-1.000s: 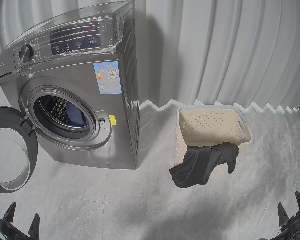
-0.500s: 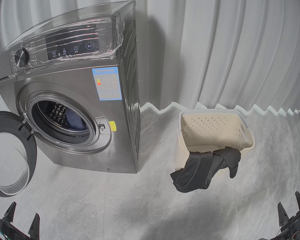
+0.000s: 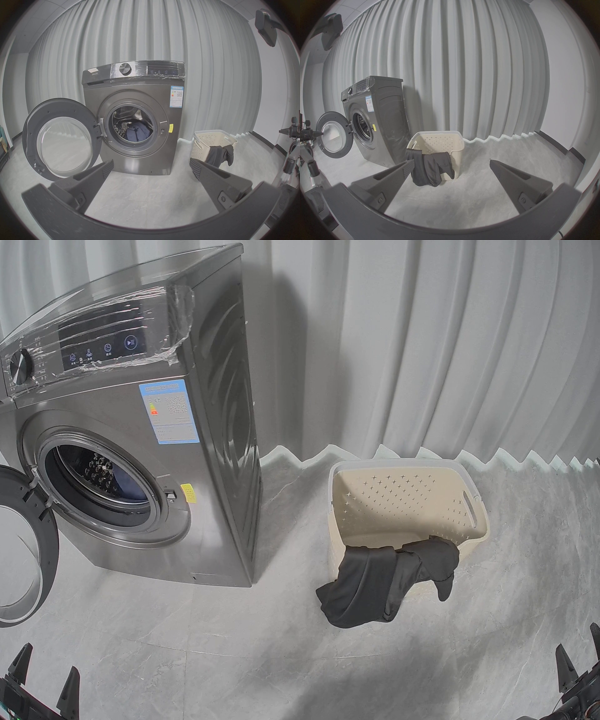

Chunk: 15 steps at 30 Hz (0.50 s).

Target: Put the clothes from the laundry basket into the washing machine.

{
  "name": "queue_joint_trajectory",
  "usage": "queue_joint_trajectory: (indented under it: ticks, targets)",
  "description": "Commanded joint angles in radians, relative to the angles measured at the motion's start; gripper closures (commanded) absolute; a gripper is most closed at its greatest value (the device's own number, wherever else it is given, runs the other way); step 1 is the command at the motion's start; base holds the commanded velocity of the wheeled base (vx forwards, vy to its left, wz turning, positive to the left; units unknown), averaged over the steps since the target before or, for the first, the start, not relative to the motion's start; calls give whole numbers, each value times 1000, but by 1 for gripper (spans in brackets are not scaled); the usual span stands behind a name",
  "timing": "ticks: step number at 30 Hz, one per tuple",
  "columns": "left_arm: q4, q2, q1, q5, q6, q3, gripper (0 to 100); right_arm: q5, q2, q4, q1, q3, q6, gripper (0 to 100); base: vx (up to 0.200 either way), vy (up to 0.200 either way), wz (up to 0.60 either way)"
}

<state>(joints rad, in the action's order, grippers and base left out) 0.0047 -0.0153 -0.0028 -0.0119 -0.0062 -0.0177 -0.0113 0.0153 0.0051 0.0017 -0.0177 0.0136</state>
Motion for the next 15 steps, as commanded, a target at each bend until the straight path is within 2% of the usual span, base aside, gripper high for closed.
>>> queue_joint_trajectory:
  ticks: [1, 10, 15]
  targets:
    - [0, 15, 0, 0, 3, 16, 0, -9, -15, -1, 0, 16, 6, 0, 0, -200, 0]
    - [0, 15, 0, 0, -3, 16, 0, -21, -15, -4, 0, 16, 6, 0, 0, 0, 0]
    - [0, 15, 0, 0, 0, 16, 0, -21, -15, -5, 0, 16, 8, 0, 200, 0, 0]
